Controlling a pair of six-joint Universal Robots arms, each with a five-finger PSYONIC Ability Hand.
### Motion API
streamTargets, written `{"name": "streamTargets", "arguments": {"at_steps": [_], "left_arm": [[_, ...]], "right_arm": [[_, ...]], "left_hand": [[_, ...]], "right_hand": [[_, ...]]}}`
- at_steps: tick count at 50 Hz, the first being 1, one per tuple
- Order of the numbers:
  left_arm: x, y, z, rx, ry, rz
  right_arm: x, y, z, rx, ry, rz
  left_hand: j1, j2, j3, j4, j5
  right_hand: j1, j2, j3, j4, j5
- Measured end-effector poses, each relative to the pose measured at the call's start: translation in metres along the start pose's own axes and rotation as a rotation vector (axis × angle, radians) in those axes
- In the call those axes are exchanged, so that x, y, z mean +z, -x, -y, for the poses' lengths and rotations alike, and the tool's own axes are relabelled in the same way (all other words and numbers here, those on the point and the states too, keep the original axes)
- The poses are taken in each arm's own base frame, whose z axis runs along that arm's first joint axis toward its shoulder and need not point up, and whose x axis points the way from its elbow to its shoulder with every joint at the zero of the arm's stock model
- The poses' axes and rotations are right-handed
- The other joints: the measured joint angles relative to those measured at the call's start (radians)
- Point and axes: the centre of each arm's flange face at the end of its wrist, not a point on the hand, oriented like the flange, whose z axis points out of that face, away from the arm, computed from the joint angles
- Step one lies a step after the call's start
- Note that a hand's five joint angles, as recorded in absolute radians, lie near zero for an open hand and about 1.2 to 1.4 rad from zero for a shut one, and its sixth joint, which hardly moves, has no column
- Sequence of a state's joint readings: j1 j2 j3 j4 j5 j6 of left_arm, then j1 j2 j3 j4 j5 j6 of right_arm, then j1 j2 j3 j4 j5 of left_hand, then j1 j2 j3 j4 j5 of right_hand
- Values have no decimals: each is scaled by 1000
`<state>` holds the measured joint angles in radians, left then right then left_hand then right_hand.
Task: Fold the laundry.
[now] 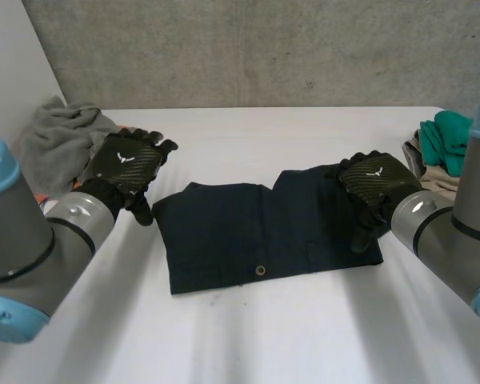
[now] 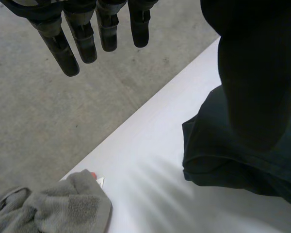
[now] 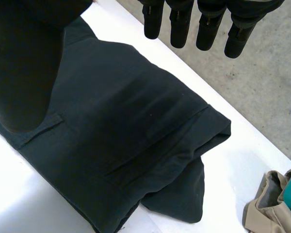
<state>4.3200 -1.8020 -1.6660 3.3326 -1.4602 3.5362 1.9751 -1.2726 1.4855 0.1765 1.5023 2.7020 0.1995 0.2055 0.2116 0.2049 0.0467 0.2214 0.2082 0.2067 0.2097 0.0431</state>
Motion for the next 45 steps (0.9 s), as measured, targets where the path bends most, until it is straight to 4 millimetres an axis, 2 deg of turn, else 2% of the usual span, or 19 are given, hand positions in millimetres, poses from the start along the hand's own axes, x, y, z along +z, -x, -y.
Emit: {"name": "streamTargets", "arguments": {"at_steps": [9, 14, 22, 24, 25, 26, 27, 28, 29, 34, 36, 37, 38, 41, 42, 43, 45], "left_arm": [[27, 7, -5, 80, 15, -155], [48, 4, -17, 112, 71, -238], [70, -3, -44, 151, 170, -313], [74, -6, -49, 156, 184, -330], [75, -6, -50, 156, 186, -333], [77, -8, -51, 156, 189, -341], [77, -9, -51, 156, 189, -343], [78, -11, -51, 156, 188, -346], [78, -12, -49, 156, 187, -345], [71, -10, -30, 140, 180, -285], [63, -7, -16, 120, 169, -230], [61, -6, -14, 117, 166, -222], [52, -4, 0, 92, 149, -173], [32, -5, 21, 49, 109, -109], [29, -6, 24, 42, 101, -101], [18, -10, 31, 22, 78, -85], [0, -19, 40, -4, 39, -75]], "right_arm": [[20, 1, -12, 41, -18, -63], [45, 3, -30, 71, -25, -115], [81, 6, -57, 84, -22, -156], [90, 6, -62, 84, -22, -161], [94, 6, -63, 83, -23, -164], [100, 6, -65, 82, -27, -167], [102, 6, -65, 82, -30, -169], [107, 5, -65, 81, -37, -173], [112, 3, -64, 80, -45, -177], [128, -11, -47, 78, -116, -205], [137, -21, -28, 73, -188, -216], [138, -22, -26, 72, -199, -217], [143, -28, -7, 62, -272, -216], [148, -34, 22, 41, -393, -203], [149, -34, 28, 34, -423, -197], [151, -32, 44, 18, -496, -179], [154, -26, 63, -9, -595, -140]], "left_hand": [[0, 0, 0, 0, 0], [0, 0, 0, 0, 0], [49, 37, 33, 38, 32], [376, 320, 312, 321, 306], [460, 396, 386, 397, 379], [686, 634, 623, 613, 587], [727, 676, 665, 655, 627], [899, 891, 865, 879, 842], [915, 945, 931, 940, 897], [915, 983, 974, 990, 917], [915, 985, 974, 990, 917], [915, 985, 974, 990, 917], [915, 985, 974, 991, 917], [915, 986, 974, 994, 917], [915, 986, 974, 994, 917], [915, 986, 974, 994, 917], [915, 988, 975, 994, 917]], "right_hand": [[0, 0, 0, 0, 0], [0, 0, 0, 0, 0], [2, 4, 4, 3, 2], [98, 110, 109, 92, 92], [219, 236, 212, 206, 207], [433, 463, 452, 445, 440], [546, 589, 573, 566, 539], [715, 772, 745, 746, 736], [814, 895, 868, 875, 846], [891, 968, 958, 982, 929], [896, 968, 958, 983, 929], [897, 968, 958, 983, 929], [897, 968, 959, 984, 929], [897, 968, 962, 984, 929], [897, 968, 963, 985, 932], [897, 968, 967, 985, 938], [897, 968, 969, 985, 945]]}}
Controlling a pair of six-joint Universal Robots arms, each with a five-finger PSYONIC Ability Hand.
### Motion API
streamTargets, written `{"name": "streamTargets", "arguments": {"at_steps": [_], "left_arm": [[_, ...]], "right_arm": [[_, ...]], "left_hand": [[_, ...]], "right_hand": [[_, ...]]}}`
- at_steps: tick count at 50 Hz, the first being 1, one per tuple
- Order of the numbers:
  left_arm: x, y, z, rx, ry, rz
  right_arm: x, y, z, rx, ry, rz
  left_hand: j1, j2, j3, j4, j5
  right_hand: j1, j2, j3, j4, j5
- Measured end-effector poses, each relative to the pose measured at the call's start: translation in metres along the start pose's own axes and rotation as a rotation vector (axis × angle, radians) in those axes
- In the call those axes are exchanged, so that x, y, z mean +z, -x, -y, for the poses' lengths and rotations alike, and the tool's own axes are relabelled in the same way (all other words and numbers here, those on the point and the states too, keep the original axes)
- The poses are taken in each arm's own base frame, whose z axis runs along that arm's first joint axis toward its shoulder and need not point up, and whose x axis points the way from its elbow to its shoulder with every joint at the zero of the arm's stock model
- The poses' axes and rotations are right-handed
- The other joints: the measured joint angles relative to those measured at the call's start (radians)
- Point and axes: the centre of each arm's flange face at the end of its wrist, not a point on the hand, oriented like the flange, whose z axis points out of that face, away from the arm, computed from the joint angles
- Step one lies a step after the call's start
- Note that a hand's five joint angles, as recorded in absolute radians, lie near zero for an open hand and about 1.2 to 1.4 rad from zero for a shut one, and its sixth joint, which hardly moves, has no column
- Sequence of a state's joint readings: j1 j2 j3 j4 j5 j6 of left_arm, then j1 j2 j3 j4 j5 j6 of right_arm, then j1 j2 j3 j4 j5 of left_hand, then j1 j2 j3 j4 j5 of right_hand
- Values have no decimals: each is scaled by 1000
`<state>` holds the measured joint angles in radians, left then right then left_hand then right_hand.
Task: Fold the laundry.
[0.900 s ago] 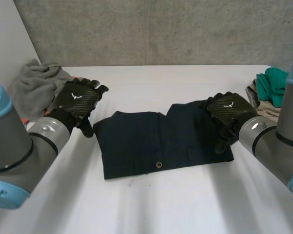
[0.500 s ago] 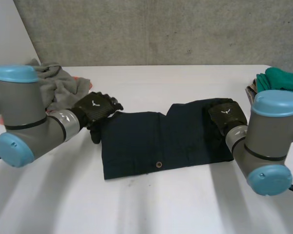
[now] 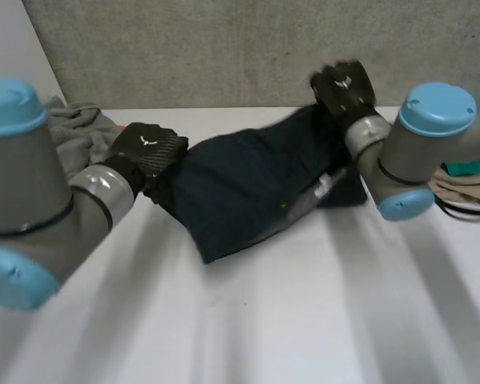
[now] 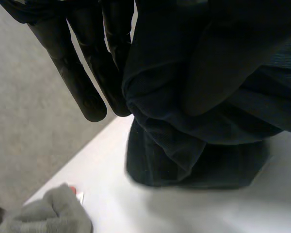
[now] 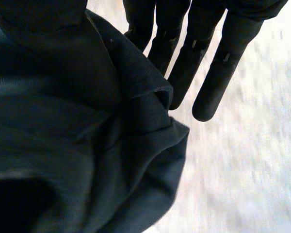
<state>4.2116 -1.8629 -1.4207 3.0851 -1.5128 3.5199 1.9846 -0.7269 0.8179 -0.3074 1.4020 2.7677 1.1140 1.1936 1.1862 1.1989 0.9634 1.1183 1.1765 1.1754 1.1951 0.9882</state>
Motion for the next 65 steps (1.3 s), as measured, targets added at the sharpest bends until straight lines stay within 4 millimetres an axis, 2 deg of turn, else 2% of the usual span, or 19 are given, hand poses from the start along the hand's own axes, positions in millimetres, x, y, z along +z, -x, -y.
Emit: {"name": "streamTargets", "arguments": {"at_steps": [5, 9, 12, 13, 14, 15, 16, 18, 20, 22, 27, 31, 37, 41, 47, 50, 56, 63, 65], "left_arm": [[-24, -32, 1, -17, -62, -37], [-30, -67, -17, 10, -58, -98], [-27, -84, -31, 46, -28, -119], [-24, -91, -39, 69, -5, -120], [-22, -94, -43, 83, 10, -117], [-20, -95, -46, 95, 22, -111], [-18, -96, -49, 112, 41, -96], [-16, -93, -49, 132, 63, -59], [-17, -87, -45, 139, 69, -27], [-20, -78, -35, 138, 62, 11], [-37, -52, -6, 108, 15, 62], [-57, -27, 12, 51, -21, 72], [-68, 3, 8, -58, -3, 62], [-58, 28, -14, -182, 66, 34], [-34, 45, -51, -304, 175, -32], [-12, 48, -81, -341, 262, -67], [19, 46, -118, -311, 363, -85], [43, 35, -133, -251, 382, -109], [48, 30, -134, -239, 378, -118]], "right_arm": [[10, 26, 9, -4, -122, 106], [9, 49, -7, 3, -131, 184], [6, 57, -22, 9, -108, 205], [4, 61, -32, 10, -84, 208], [3, 61, -36, 9, -73, 206], [2, 62, -40, 6, -61, 201], [1, 60, -43, 1, -45, 190], [-1, 55, -44, -9, -21, 163], [-2, 48, -41, -14, -2, 138], [-4, 37, -32, -16, 22, 105], [-21, 12, -6, 21, 131, 23], [-52, -3, 15, 97, 309, -42], [-105, -1, 30, 233, 557, -61], [-153, 20, 35, 371, 716, -5], [-192, 51, 34, 468, 779, 83], [-212, 80, 32, 489, 755, 142], [-224, 116, 25, 466, 676, 162], [-221, 139, 14, 430, 655, 119], [-219, 143, 11, 426, 656, 102]], "left_hand": [[0, 1, 2, 0, 0], [0, -3, 0, -4, 0], [-8, -41, -36, -41, -10], [-174, -242, -233, -247, -180], [-303, -359, -335, -350, -285], [-303, -359, -335, -350, -285], [-449, -503, -490, -494, -431], [-687, -751, -740, -763, -704], [-773, -879, -859, -884, -820], [-853, -968, -958, -976, -906], [-894, -987, -974, -995, -918], [-897, -987, -974, -995, -918], [-897, -987, -974, -995, -918], [-897, -987, -974, -995, -918], [-897, -987, -974, -995, -918], [-897, -987, -974, -995, -918], [-897, -987, -974, -995, -918], [-878, -960, -953, -966, -899], [-767, -859, -855, -863, -801]], "right_hand": [[0, 0, 0, 0, 0], [-1, -2, -2, -1, -1], [-190, -217, -212, -225, -200], [-490, -538, -506, -516, -499], [-671, -722, -684, -693, -685], [-784, -836, -819, -831, -803], [-871, -928, -911, -925, -899], [-896, -970, -965, -981, -944], [-896, -970, -968, -986, -944], [-896, -970, -968, -986, -944], [-896, -970, -968, -986, -944], [-896, -970, -968, -986, -944], [-896, -970, -968, -986, -944], [-896, -970, -968, -986, -944], [-896, -970, -968, -986, -944], [-896, -970, -968, -986, -944], [-896, -970, -968, -986, -944], [-892, -963, -958, -977, -936], [-837, -886, -885, -911, -871]]}}
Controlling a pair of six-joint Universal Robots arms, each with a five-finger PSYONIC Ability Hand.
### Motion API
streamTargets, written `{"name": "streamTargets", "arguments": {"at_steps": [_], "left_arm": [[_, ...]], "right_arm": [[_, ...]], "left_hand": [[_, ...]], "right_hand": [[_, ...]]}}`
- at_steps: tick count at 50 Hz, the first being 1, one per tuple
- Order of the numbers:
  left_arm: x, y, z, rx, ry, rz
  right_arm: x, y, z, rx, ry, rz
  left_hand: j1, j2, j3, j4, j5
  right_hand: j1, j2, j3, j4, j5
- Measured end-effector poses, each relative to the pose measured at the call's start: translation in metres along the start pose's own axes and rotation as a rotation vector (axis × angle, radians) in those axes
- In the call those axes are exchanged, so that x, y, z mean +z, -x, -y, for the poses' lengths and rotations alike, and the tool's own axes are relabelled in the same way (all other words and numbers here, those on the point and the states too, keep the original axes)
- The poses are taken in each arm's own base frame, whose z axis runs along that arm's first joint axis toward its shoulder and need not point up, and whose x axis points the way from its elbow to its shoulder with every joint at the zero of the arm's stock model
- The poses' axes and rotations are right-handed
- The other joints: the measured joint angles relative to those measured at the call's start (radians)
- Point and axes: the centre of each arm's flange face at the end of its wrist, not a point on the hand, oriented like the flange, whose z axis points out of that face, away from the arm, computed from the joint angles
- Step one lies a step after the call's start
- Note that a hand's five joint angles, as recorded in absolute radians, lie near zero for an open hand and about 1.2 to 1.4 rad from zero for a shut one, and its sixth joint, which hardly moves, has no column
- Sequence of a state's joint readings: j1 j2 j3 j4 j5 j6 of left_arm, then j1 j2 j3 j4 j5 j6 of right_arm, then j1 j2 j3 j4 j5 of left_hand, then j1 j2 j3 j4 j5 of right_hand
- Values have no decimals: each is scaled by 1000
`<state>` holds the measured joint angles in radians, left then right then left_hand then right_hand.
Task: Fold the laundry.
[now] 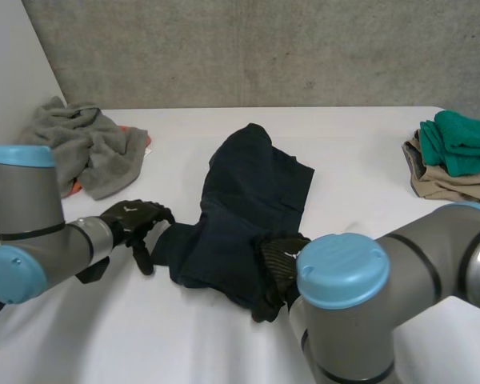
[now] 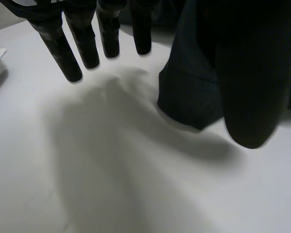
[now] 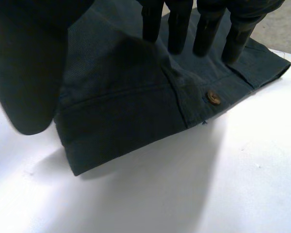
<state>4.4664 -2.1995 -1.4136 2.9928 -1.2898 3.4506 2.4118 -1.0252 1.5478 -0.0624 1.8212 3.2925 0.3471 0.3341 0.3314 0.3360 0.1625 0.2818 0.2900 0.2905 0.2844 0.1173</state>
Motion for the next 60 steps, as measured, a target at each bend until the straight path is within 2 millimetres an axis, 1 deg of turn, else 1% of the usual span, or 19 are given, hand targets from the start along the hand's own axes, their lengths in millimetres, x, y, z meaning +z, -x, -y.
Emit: {"name": "streamTargets", "arguments": {"at_steps": [3, 4, 6, 9, 13, 18, 22, 24, 25, 26, 29, 33, 38, 44, 48, 50, 54, 58, 60], "left_arm": [[5, -5, 0, 11, -2, -7], [8, -8, 1, 16, -4, -7], [10, -10, 2, 23, -10, 2], [10, -9, 10, 28, -31, 50], [-1, -1, 25, 26, -74, 128], [-42, 14, 62, 19, -200, 235], [-108, 23, 103, 34, -396, 322], [-117, 22, 108, 38, -424, 330], [-147, 20, 121, 54, -507, 352], [-161, 18, 127, 64, -548, 361], [-190, 11, 135, 86, -616, 367], [-206, -3, 134, 108, -615, 343], [-191, -14, 125, 148, -516, 302], [-137, -14, 118, 216, -383, 278], [-99, -7, 126, 245, -379, 288], [-75, 2, 146, 255, -448, 323], [-65, 20, 193, 249, -640, 414], [-94, 40, 258, 192, -966, 554], [-110, 43, 274, 169, -1061, 588]], "right_arm": [[5, 2, -2, 6, -7, -14], [9, 3, -2, 10, -13, -22], [13, 3, -2, 16, -22, -30], [19, 0, 1, 18, -33, -42], [21, -9, 15, 7, -48, -59], [14, -35, 59, -74, -101, -82], [-10, -68, 123, -264, -208, -98], [-14, -71, 132, -291, -227, -101], [-29, -82, 160, -384, -285, -115], [-37, -86, 172, -426, -314, -124], [-55, -95, 200, -502, -355, -145], [-62, -103, 214, -581, -324, -127], [-48, -104, 206, -673, -216, -45], [-8, -105, 180, -700, -81, -1], [24, -108, 172, -695, -62, -52], [45, -110, 178, -698, -128, -120], [70, -113, 216, -690, -380, -276], [65, -108, 288, -648, -841, -439], [56, -104, 308, -642, -982, -456]], "left_hand": [[107, 91, 93, 92, 91], [487, 449, 448, 424, 418], [755, 720, 702, 703, 691], [798, 852, 847, 852, 789], [798, 857, 854, 859, 789], [798, 857, 854, 862, 789], [798, 857, 854, 862, 789], [798, 857, 854, 862, 789], [798, 859, 854, 863, 789], [798, 860, 854, 863, 789], [798, 860, 858, 863, 789], [798, 860, 858, 863, 789], [798, 861, 858, 863, 789], [798, 861, 858, 863, 789], [798, 861, 858, 863, 789], [798, 861, 858, 863, 789], [798, 861, 858, 864, 789], [798, 862, 858, 864, 789], [798, 862, 858, 864, 789]], "right_hand": [[194, 188, 187, 191, 189], [415, 426, 397, 400, 389], [585, 635, 626, 631, 612], [804, 873, 865, 889, 862], [825, 878, 876, 904, 879], [837, 878, 875, 904, 881], [837, 878, 876, 904, 883], [837, 878, 876, 904, 883], [837, 878, 876, 904, 883], [837, 878, 876, 904, 883], [837, 878, 876, 907, 884], [837, 878, 876, 910, 888], [837, 878, 876, 911, 890], [837, 878, 876, 911, 890], [837, 878, 887, 912, 890], [837, 878, 892, 912, 890], [837, 878, 897, 913, 890], [837, 878, 897, 913, 890], [837, 882, 897, 913, 890]]}}
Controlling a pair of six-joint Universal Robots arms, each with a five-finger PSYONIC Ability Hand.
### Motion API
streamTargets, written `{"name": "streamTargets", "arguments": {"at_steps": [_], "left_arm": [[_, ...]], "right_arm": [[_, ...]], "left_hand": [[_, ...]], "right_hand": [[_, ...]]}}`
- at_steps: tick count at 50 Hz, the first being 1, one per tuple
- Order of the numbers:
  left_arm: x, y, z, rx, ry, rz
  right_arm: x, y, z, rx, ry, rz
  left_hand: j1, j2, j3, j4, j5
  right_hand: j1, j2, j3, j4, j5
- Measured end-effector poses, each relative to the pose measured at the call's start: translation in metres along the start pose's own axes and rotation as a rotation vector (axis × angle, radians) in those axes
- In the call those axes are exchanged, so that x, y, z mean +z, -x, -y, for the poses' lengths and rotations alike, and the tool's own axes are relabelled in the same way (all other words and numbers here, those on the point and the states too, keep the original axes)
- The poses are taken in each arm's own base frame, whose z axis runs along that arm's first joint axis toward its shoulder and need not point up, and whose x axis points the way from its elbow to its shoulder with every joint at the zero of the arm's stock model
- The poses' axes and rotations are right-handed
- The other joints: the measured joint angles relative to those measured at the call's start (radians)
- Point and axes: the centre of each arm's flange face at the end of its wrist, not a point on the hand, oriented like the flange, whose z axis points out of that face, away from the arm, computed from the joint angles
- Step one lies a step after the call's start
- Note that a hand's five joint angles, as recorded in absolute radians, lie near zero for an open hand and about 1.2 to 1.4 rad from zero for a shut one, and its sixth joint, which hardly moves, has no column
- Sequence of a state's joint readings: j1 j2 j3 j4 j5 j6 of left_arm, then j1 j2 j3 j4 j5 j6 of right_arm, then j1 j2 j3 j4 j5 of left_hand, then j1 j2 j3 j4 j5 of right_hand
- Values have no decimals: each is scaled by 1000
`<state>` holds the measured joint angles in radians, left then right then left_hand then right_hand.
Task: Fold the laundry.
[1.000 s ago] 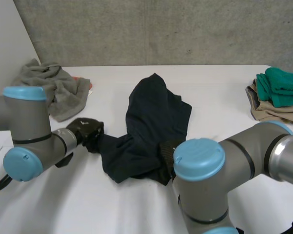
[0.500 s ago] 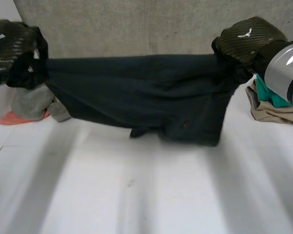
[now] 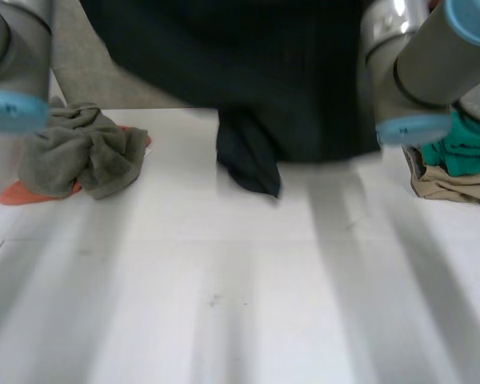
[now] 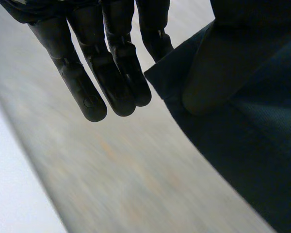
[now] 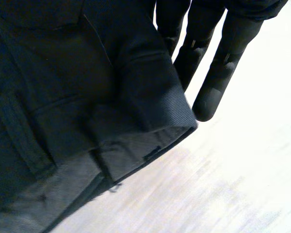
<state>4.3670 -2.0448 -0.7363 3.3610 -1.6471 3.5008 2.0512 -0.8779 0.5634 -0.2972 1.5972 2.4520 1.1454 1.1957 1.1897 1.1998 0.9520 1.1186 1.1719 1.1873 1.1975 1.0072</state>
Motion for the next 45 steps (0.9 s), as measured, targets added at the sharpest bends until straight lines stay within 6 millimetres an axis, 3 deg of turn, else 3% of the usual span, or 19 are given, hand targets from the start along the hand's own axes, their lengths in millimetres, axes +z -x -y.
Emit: {"name": "streamTargets", "arguments": {"at_steps": [1, 4, 8, 12, 16, 17, 18, 19, 22, 28, 30, 33, 37, 40, 45], "left_arm": [[5, 7, 15, -21, -62, 39], [4, 17, 36, -50, -125, 76], [-17, 17, 34, -59, -71, 39], [-56, 4, 3, -48, 86, -57], [-109, -14, -43, -34, 285, -163], [-109, -14, -43, -34, 285, -163], [-130, -20, -61, -29, 358, -195], [-147, -24, -76, -24, 416, -218], [-174, -32, -99, -16, 509, -251], [-226, -48, -146, 4, 716, -329], [-232, -51, -151, 7, 746, -342], [-238, -53, -154, 8, 783, -361], [-234, -53, -145, -1, 770, -362], [-231, -51, -135, -9, 749, -360], [-228, -50, -122, -23, 725, -359]], "right_arm": [[7, -6, 13, 10, -94, -34], [13, -14, 32, 29, -235, -40], [9, -13, 33, 64, -271, 63], [-5, -3, 10, 97, -182, 223], [-29, 17, -28, 110, -27, 395], [-29, 17, -28, 110, -27, 395], [-36, 22, -37, 110, 11, 432], [-56, 38, -60, 108, 103, 522], [-82, 56, -85, 96, 202, 620], [-154, 99, -133, 11, 391, 832], [-164, 104, -138, -4, 418, 852], [-179, 110, -144, 19, 497, 846], [-177, 101, -135, 127, 566, 762], [-172, 87, -122, 221, 604, 686], [-176, 67, -107, 355, 696, 593]], "left_hand": [[0, 0, 0, 0, 0], [0, 0, 0, 0, 0], [0, 0, 0, 0, 0], [0, 0, 0, 0, 0], [0, 1, 0, 0, 0], [0, 1, 0, 0, 0], [0, 1, 0, 0, 0], [0, 1, 0, 0, 0], [0, 1, 0, 0, 0], [0, 1, 0, 0, 0], [0, 1, 0, 0, 0], [0, 1, 0, 0, 0], [0, 1, 0, 0, 0], [0, 1, 0, 0, 0], [0, 1, 0, 0, 0]], "right_hand": [[0, 1, 0, 0, 0], [0, 1, 0, 0, 4], [0, 1, 0, 0, 5], [0, 1, 0, 1, 5], [0, 1, 0, 2, 5], [0, 1, 0, 2, 5], [0, 1, 0, 2, 5], [0, 1, 0, 2, 5], [0, 1, 0, 2, 5], [0, 1, 0, 2, 5], [-6, -10, -13, -12, -2], [-310, -365, -359, -367, -356], [-654, -712, -721, -721, -724], [-801, -853, -869, -884, -885], [-802, -863, -884, -891, -893]]}}
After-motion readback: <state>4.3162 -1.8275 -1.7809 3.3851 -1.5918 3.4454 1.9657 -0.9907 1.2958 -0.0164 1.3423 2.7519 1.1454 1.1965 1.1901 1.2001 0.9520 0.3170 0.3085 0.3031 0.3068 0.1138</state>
